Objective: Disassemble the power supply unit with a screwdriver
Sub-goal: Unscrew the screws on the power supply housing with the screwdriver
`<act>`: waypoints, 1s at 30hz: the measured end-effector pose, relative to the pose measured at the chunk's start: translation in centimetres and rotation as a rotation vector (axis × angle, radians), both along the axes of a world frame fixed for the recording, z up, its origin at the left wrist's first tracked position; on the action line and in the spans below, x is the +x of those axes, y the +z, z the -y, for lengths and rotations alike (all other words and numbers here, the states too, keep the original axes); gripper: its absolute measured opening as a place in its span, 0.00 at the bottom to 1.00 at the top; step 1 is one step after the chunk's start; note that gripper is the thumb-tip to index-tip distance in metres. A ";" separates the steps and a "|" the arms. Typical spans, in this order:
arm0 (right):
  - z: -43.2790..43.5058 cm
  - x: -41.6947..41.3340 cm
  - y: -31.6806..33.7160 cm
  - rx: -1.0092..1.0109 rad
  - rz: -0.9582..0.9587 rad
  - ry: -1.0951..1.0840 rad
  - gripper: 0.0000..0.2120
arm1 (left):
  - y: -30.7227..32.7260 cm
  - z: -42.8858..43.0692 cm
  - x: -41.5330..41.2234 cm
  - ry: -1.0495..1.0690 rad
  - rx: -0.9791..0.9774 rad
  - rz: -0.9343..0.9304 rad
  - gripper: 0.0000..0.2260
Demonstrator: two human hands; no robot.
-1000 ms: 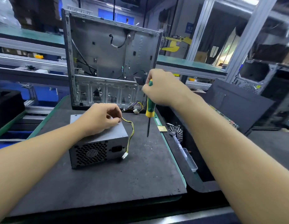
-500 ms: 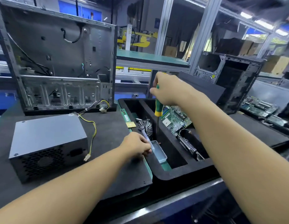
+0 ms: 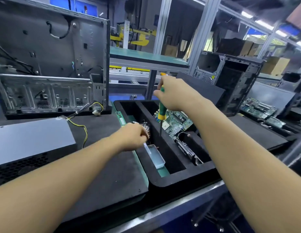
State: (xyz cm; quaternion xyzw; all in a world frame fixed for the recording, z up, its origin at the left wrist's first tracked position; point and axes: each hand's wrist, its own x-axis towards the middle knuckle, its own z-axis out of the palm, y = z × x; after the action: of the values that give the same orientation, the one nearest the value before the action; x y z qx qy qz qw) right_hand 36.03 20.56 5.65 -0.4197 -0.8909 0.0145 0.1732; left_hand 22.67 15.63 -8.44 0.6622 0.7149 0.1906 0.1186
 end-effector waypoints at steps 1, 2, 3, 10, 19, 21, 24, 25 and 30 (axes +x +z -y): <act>0.4 -0.8 0.0 0.004 -0.024 0.027 0.14 | 0.7 1.0 -1.7 -0.064 -0.030 -0.266 0.12; 0.9 -1.7 -0.1 0.003 -0.051 0.057 0.15 | 1.3 2.1 -3.6 -0.106 -0.076 -0.461 0.11; 1.5 -2.7 -0.1 0.000 -0.080 0.089 0.15 | 2.0 3.3 -5.7 -0.115 -0.144 -0.540 0.11; 5.4 -9.4 -0.2 0.054 -0.178 0.260 0.14 | 5.8 12.1 -17.5 0.106 -0.627 -0.145 0.48; 9.4 -15.3 -0.5 0.014 -0.267 0.380 0.11 | 3.5 14.0 -17.1 0.332 -0.540 -0.365 0.45; 9.8 -15.7 -0.4 0.025 -0.289 0.388 0.12 | 3.4 13.6 -16.2 0.487 -0.541 -0.344 0.46; 10.1 -15.8 -0.2 0.064 -0.325 0.414 0.12 | 4.0 12.3 -14.2 0.786 -0.601 -0.265 0.53; 10.1 -15.8 -0.1 0.071 -0.338 0.423 0.12 | 4.4 12.1 -13.9 0.878 -0.610 -0.234 0.54; 10.3 -15.7 0.1 0.076 -0.370 0.479 0.11 | 6.7 12.9 -15.5 0.802 -0.645 -0.369 0.40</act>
State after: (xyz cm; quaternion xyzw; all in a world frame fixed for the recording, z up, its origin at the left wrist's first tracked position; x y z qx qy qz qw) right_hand 20.38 10.28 5.73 -0.1812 -0.9177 0.0978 0.3396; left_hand 7.18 2.77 -1.71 0.2901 0.9425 -0.1274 0.1060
